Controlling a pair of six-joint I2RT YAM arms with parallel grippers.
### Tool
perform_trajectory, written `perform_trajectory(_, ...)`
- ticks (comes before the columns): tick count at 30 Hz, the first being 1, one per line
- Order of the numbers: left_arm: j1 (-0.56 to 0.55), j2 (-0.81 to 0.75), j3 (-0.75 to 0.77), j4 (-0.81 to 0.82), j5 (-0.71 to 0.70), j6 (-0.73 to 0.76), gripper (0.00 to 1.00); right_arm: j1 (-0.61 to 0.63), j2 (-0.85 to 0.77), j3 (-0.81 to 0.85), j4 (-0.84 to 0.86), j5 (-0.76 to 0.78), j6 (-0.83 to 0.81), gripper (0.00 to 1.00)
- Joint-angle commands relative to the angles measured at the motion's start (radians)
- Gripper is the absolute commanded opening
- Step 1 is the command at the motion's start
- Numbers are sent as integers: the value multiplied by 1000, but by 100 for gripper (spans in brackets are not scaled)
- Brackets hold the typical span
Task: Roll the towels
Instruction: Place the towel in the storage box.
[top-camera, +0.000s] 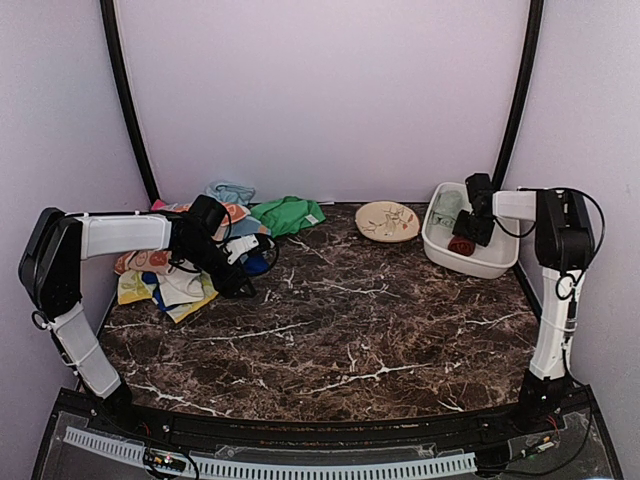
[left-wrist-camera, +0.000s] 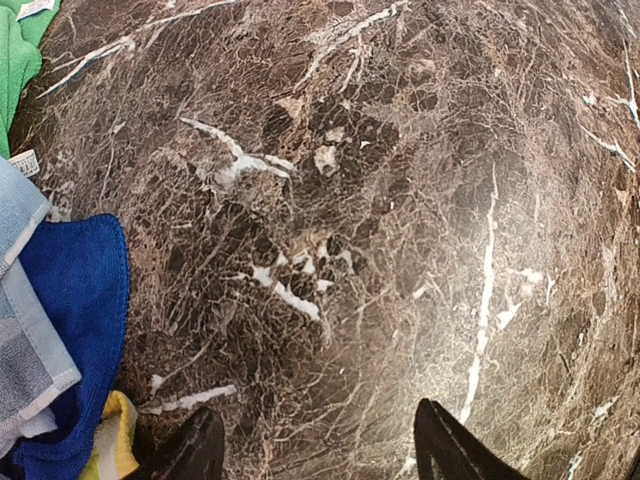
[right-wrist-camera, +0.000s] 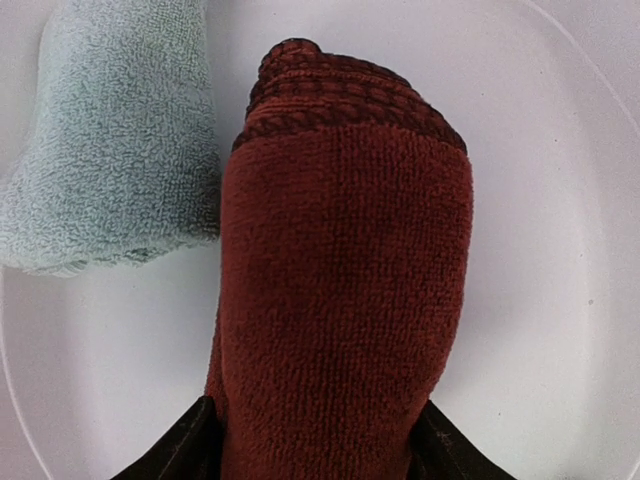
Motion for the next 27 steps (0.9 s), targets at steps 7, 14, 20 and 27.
perform_trajectory(7,5,-36,-12,-10,22,-8,67,-6,-112,-54,-27,-7,-21,68)
perform_trajectory(14,5,-36,-12,-11,22,-13,67,-6,-137,-101,-14,-3,-19,79)
perform_trajectory(20,6,-38,-17,-13,18,-11,67,-6,-189,-134,-47,-5,0,78)
perform_trajectory(27,5,-31,-16,-7,13,-15,67,-4,-295,-232,-36,-61,23,77)
